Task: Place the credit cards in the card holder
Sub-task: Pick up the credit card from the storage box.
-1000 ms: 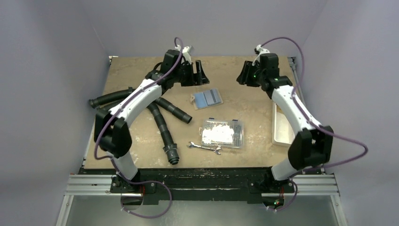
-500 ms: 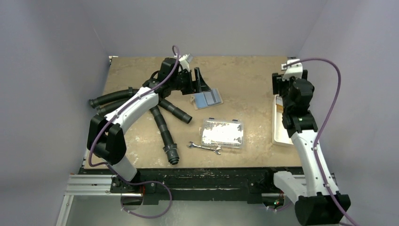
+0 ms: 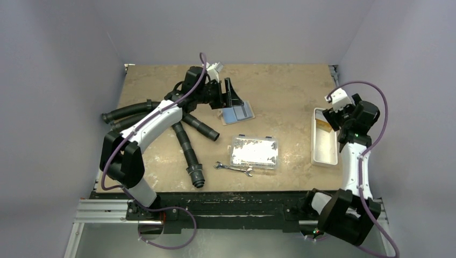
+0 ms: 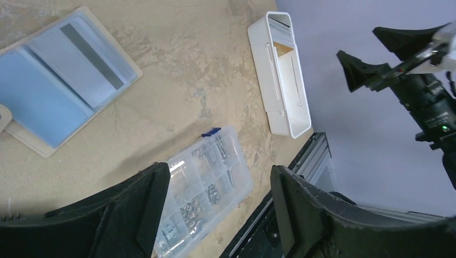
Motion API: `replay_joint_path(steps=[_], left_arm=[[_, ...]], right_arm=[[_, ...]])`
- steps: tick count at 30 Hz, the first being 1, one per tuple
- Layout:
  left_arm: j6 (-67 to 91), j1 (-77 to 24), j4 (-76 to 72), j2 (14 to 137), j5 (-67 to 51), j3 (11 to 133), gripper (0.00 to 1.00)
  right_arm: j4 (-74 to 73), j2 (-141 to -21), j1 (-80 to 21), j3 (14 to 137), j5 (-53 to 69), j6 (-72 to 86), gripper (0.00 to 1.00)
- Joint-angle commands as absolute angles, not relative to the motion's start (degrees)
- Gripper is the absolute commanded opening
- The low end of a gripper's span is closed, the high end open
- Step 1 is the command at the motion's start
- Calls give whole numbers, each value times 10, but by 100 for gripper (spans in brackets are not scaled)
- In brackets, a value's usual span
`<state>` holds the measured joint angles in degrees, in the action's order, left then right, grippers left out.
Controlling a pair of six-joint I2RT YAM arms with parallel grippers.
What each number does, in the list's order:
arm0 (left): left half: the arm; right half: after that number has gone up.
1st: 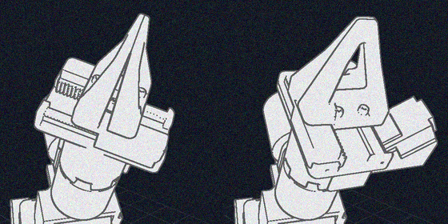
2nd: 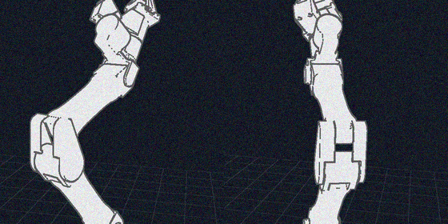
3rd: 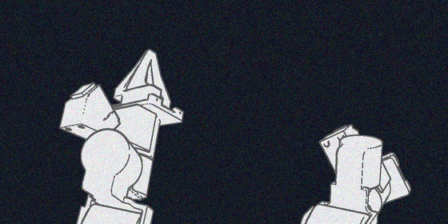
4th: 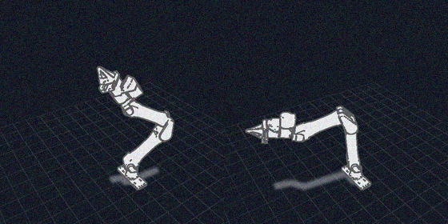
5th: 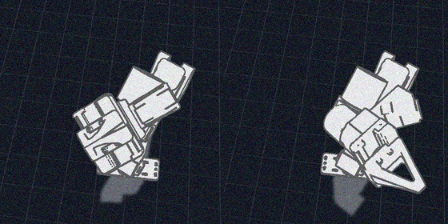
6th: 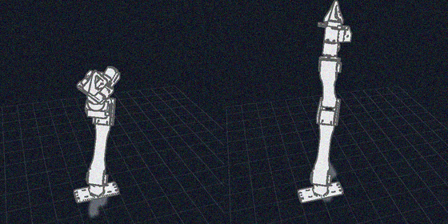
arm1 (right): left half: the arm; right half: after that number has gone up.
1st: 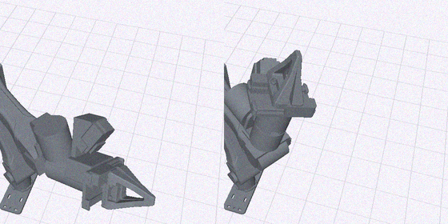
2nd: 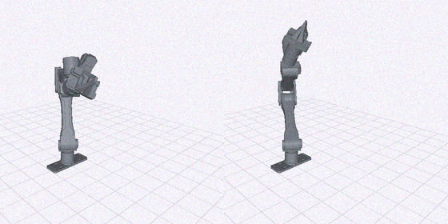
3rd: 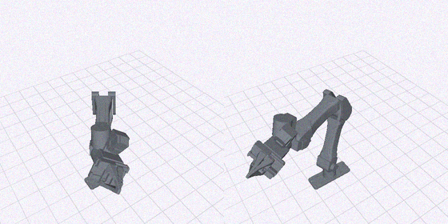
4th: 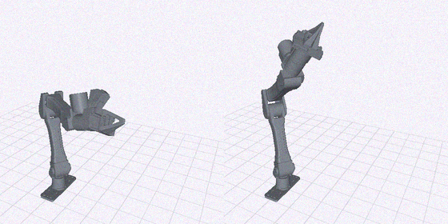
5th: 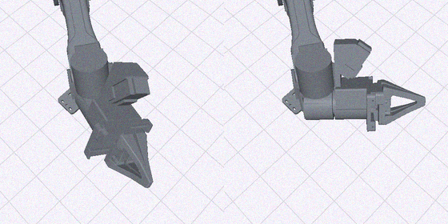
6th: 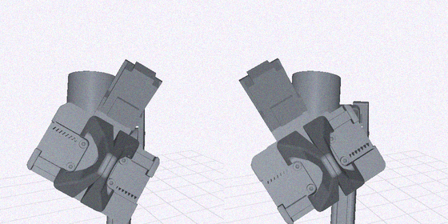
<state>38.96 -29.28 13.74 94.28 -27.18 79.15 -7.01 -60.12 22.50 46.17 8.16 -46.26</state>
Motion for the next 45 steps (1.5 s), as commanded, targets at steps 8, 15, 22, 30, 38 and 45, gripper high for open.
replay_joint_path(steps=[8, 15, 22, 30, 38, 45], left_arm=[[403, -295, 100, 957, -301, 789, 74], [402, -282, 98, 958, -304, 790, 74], [406, -279, 92, 965, -307, 786, 73], [405, -279, 91, 970, -307, 785, 73], [404, -276, 92, 971, -305, 785, 74], [404, -276, 91, 973, -305, 785, 74]], right_arm=[[-211, -746, 271, 531, 259, -690, 87], [-169, -796, 270, 525, 223, -733, 86], [-56, -814, 252, 478, 200, -721, 85], [-34, -845, 230, 477, 198, -726, 81], [-36, -876, 211, 492, 178, -733, 72], [18, -885, 205, 479, 145, -719, 59]])
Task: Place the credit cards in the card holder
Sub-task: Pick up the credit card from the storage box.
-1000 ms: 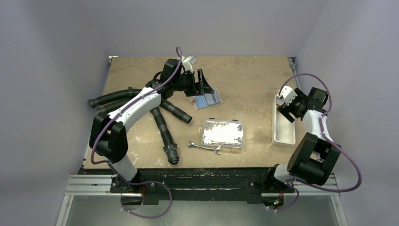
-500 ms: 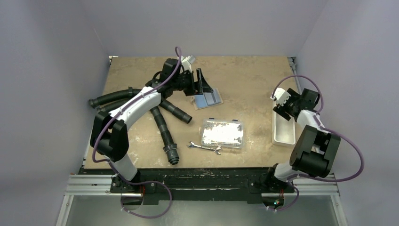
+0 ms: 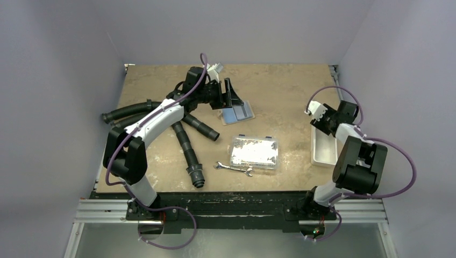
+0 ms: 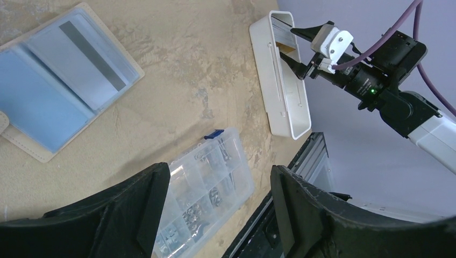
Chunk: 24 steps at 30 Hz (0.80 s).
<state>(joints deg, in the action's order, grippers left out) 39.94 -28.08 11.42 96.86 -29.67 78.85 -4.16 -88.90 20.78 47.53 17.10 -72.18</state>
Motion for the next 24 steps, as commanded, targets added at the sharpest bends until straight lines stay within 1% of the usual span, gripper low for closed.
replay_joint_path(steps=[1, 3, 14, 18, 24], left_arm=[[404, -276, 92, 973, -306, 785, 73], [403, -276, 91, 973, -306, 785, 73], [403, -276, 92, 973, -306, 786, 73], [403, -276, 92, 973, -308, 786, 73], [403, -276, 91, 972, -309, 786, 73]], right_arm=[[28, -886, 206, 478, 139, -716, 55], [43, -889, 205, 477, 128, -708, 48], [13, -888, 204, 493, 135, -705, 32], [1, -880, 203, 492, 137, -714, 23], [-16, -869, 204, 499, 154, -711, 20]])
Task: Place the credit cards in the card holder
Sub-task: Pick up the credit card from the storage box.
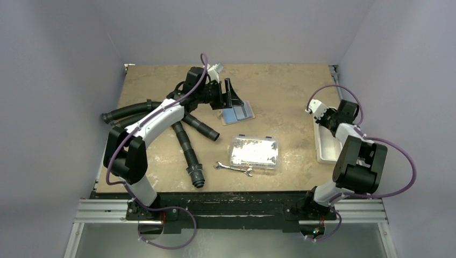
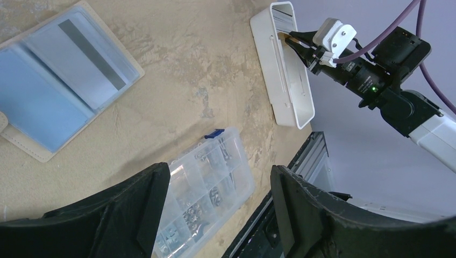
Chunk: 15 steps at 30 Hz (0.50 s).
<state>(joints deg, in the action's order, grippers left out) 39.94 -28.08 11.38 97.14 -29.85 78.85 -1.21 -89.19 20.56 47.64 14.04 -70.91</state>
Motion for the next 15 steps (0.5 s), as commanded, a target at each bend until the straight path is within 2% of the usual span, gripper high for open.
replay_joint_path(steps=[1, 15], left_arm=[[403, -276, 91, 972, -309, 786, 73], [405, -276, 87, 971, -315, 785, 73]], right_arm=[[-16, -869, 203, 500, 155, -710, 19], [-56, -842, 203, 501, 158, -717, 2]])
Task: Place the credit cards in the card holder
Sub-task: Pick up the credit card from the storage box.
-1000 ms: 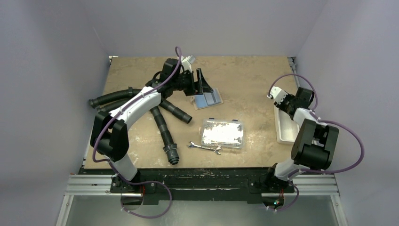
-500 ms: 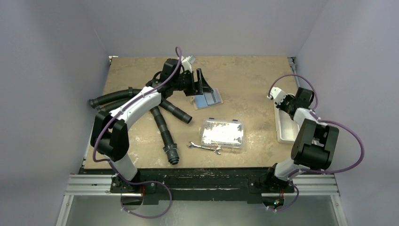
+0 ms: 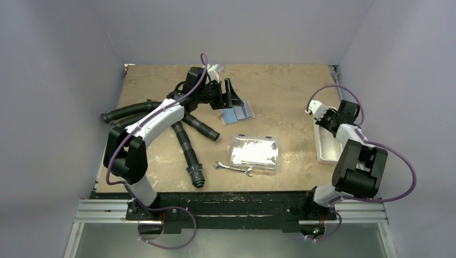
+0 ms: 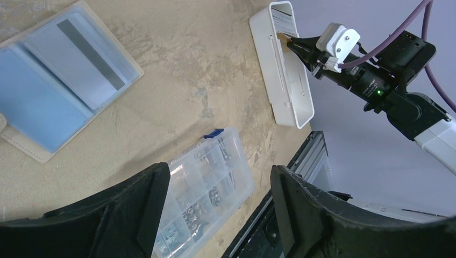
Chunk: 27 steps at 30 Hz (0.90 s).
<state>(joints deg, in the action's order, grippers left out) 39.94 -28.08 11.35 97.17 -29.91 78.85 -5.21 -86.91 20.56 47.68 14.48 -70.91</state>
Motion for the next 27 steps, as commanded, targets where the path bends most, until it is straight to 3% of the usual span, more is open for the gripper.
replay_joint_path(steps=[1, 27], left_arm=[[406, -276, 87, 971, -315, 785, 73], [410, -278, 81, 972, -322, 782, 73]], right_arm=[[-57, -840, 204, 501, 158, -718, 2], [-156, -803, 229, 512, 180, -657, 0]])
